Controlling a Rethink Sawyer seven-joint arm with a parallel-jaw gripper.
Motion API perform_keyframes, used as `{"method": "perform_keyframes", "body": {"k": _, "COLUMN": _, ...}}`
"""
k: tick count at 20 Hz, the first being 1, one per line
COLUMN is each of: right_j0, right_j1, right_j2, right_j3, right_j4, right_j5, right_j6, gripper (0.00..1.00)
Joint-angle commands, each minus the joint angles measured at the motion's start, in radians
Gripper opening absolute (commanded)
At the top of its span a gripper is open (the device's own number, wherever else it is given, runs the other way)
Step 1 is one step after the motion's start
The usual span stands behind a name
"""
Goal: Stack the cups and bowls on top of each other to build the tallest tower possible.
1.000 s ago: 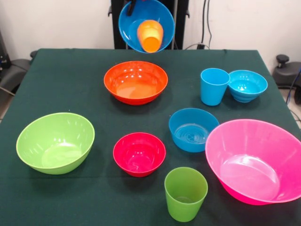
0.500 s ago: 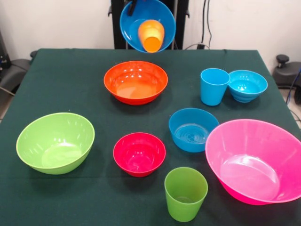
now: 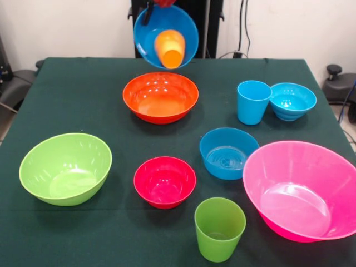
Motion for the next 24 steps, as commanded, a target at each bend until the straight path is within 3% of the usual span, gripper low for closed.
{"method": "perform_keyframes", "body": {"k": 1, "right_j0": -0.056, "right_j1": 0.273, "right_j2": 0.131, "right_j3": -0.153, "right_j4": -0.068, "right_j5": -0.266, "right_j6": 0.114, "gripper": 0.00}}
{"method": "perform_keyframes", "body": {"k": 14, "right_j0": -0.123, "right_j1": 0.376, "right_j2": 0.156, "right_j3": -0.208, "right_j4": -0.094, "right_j5": -0.348, "right_j6": 0.100, "gripper": 0.00}}
{"method": "perform_keyframes", "body": {"k": 17, "right_j0": -0.093, "right_j1": 0.358, "right_j2": 0.156, "right_j3": -0.192, "right_j4": -0.071, "right_j5": -0.330, "right_j6": 0.110, "gripper": 0.00}}
{"method": "perform_keyframes", "body": {"k": 24, "right_j0": -0.100, "right_j1": 0.301, "right_j2": 0.150, "right_j3": -0.188, "right_j4": -0.082, "right_j5": -0.241, "right_j6": 0.077, "gripper": 0.00}}
